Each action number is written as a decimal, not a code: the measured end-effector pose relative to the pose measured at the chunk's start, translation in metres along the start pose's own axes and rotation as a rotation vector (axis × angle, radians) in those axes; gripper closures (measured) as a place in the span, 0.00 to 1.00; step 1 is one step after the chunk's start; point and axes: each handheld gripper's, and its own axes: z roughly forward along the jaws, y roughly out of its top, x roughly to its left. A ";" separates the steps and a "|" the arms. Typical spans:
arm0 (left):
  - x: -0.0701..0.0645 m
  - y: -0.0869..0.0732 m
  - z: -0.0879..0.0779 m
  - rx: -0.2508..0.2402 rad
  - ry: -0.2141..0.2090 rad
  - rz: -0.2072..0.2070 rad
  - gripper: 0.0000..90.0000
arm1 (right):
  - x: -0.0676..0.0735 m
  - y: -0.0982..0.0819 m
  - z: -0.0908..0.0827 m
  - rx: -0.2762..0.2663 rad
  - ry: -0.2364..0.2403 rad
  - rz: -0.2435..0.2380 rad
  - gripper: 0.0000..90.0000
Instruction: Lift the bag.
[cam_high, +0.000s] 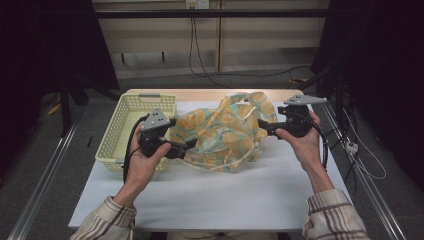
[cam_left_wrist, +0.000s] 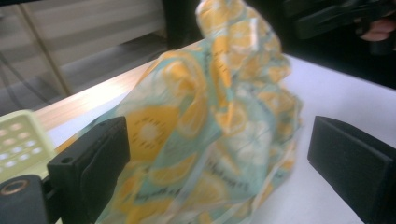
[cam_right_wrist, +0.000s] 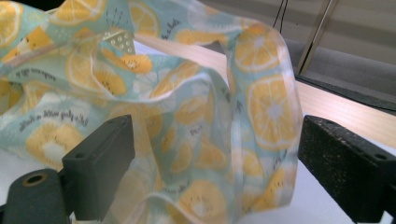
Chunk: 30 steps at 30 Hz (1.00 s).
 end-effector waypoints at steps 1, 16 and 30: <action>0.001 -0.002 -0.002 0.006 -0.003 -0.007 0.06 | 0.001 -0.003 -0.002 -0.001 0.001 0.006 0.12; -0.012 -0.038 -0.026 0.043 -0.017 -0.009 0.07 | 0.029 -0.041 -0.024 0.043 0.023 -0.025 0.14; -0.027 -0.084 -0.058 0.045 0.041 -0.030 0.05 | 0.043 -0.088 -0.047 0.076 0.005 0.011 0.13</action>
